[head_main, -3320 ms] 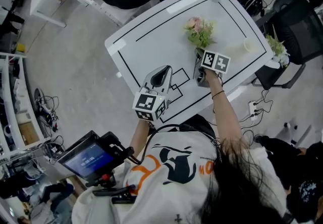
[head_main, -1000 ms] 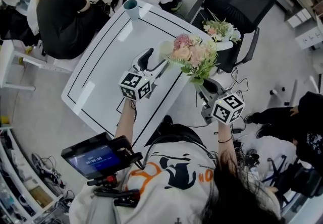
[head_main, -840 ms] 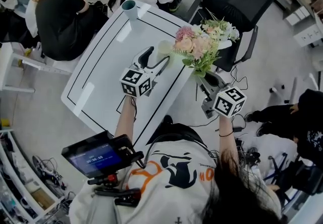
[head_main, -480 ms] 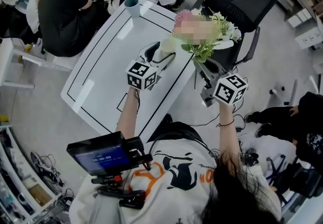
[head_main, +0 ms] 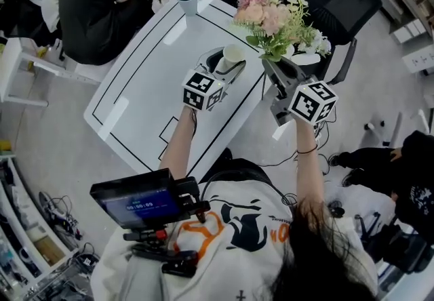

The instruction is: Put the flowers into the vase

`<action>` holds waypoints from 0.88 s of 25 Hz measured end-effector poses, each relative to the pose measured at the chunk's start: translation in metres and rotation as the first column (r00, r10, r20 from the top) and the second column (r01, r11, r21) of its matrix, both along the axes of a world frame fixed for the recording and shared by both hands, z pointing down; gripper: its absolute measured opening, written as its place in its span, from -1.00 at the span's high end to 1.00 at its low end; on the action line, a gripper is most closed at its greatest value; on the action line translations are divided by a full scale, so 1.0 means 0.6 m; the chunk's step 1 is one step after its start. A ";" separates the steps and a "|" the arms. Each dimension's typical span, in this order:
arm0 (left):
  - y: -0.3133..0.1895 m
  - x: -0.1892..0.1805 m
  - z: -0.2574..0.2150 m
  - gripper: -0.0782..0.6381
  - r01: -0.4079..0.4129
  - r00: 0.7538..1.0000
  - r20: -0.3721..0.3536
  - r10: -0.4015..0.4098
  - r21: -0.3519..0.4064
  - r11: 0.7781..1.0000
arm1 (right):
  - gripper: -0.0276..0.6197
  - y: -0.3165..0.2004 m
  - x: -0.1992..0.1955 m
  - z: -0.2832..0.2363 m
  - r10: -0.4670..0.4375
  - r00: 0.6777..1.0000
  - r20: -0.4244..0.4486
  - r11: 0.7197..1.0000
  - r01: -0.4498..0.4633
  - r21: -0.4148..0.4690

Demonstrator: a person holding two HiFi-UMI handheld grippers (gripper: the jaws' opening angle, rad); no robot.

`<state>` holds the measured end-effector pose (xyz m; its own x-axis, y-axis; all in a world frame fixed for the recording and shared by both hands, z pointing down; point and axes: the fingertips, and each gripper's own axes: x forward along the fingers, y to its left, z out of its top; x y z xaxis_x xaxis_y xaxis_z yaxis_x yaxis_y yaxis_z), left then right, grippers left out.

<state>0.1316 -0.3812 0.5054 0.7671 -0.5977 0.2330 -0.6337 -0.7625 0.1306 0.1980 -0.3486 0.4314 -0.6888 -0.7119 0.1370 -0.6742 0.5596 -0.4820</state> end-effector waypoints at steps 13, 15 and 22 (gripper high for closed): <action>0.015 -0.002 0.003 0.07 -0.023 0.998 0.058 0.023 0.008 1.000 | 0.80 -0.079 -0.053 -0.104 0.033 0.997 0.063 0.989 -0.042 0.138; 0.018 -0.004 0.005 0.07 -0.024 0.997 0.069 0.023 0.011 1.000 | 0.80 -0.087 -0.070 -0.120 0.016 0.997 0.076 0.986 -0.028 0.165; 0.019 -0.001 0.005 0.07 -0.027 0.997 0.067 0.027 0.007 1.000 | 0.80 -0.121 -0.117 -0.135 0.010 0.994 0.111 0.980 -0.032 0.196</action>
<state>0.1308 -0.3697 0.5085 0.7658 -0.5791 0.2798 -0.6200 -0.7803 0.0820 0.1278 -0.4209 0.3504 -0.6764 -0.7320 -0.0819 -0.6367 0.6369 -0.4348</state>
